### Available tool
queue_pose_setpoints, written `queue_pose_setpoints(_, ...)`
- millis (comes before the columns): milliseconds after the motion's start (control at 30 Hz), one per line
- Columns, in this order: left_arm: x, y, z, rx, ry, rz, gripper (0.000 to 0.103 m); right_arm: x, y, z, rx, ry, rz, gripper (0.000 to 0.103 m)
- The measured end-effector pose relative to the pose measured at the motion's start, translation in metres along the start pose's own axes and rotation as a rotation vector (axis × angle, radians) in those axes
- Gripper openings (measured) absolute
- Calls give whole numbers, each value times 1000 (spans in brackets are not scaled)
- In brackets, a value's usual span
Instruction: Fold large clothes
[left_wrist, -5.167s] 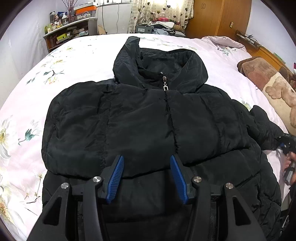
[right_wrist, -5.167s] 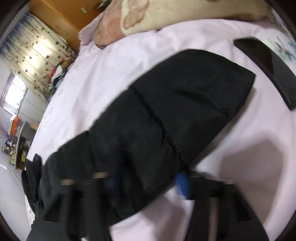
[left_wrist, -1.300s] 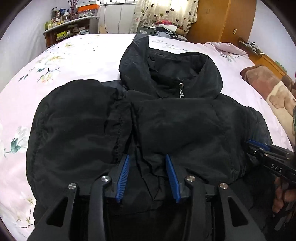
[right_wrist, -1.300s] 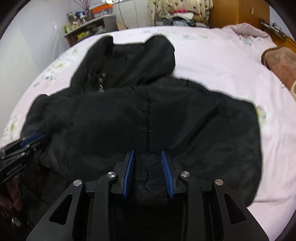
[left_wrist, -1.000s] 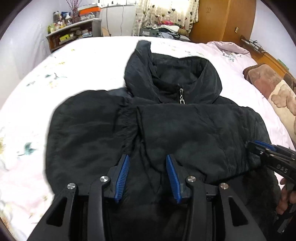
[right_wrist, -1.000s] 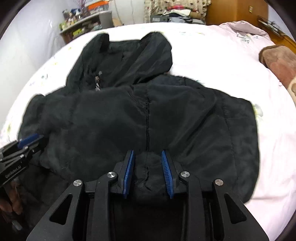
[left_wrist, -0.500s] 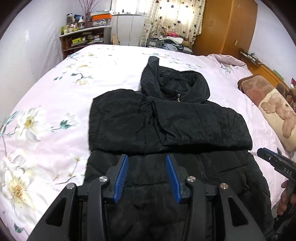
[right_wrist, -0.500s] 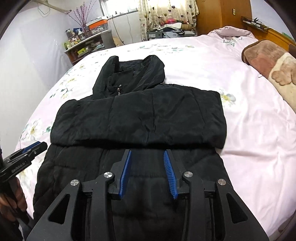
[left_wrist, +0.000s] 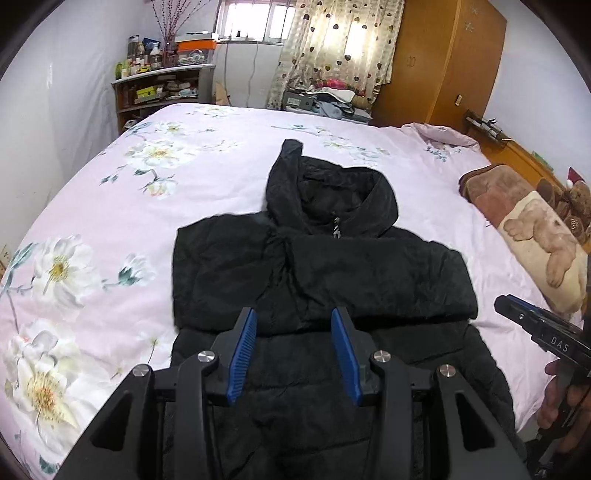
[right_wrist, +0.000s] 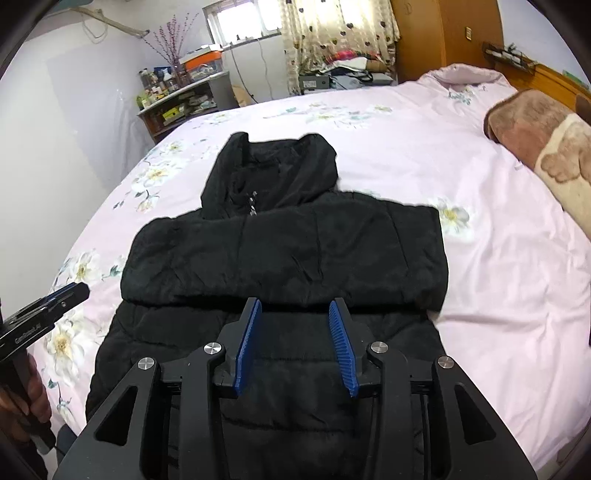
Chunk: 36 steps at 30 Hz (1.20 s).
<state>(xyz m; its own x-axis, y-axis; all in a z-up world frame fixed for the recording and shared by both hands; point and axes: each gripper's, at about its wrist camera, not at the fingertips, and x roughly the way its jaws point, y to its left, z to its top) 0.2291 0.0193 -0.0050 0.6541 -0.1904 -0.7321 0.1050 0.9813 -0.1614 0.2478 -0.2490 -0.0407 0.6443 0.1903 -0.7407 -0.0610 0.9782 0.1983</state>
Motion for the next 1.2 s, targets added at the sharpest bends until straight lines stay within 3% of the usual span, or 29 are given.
queue_pose_setpoints(133,10,-5,22,25,-9,1,50,3,4,21,-19,-15,27,40)
queue_pose_setpoints(567,74,-6,105,64,12,-13,50,51,-7,108,-53,-11,31,40)
queue_pose_setpoints(800,136,-2,147,85,46,-15,54,102,-20,149,-44,16,29,40)
queue_pose_setpoints(1200,260,22,200,42,114,21,54,231,-49,209,-22,110,20,41)
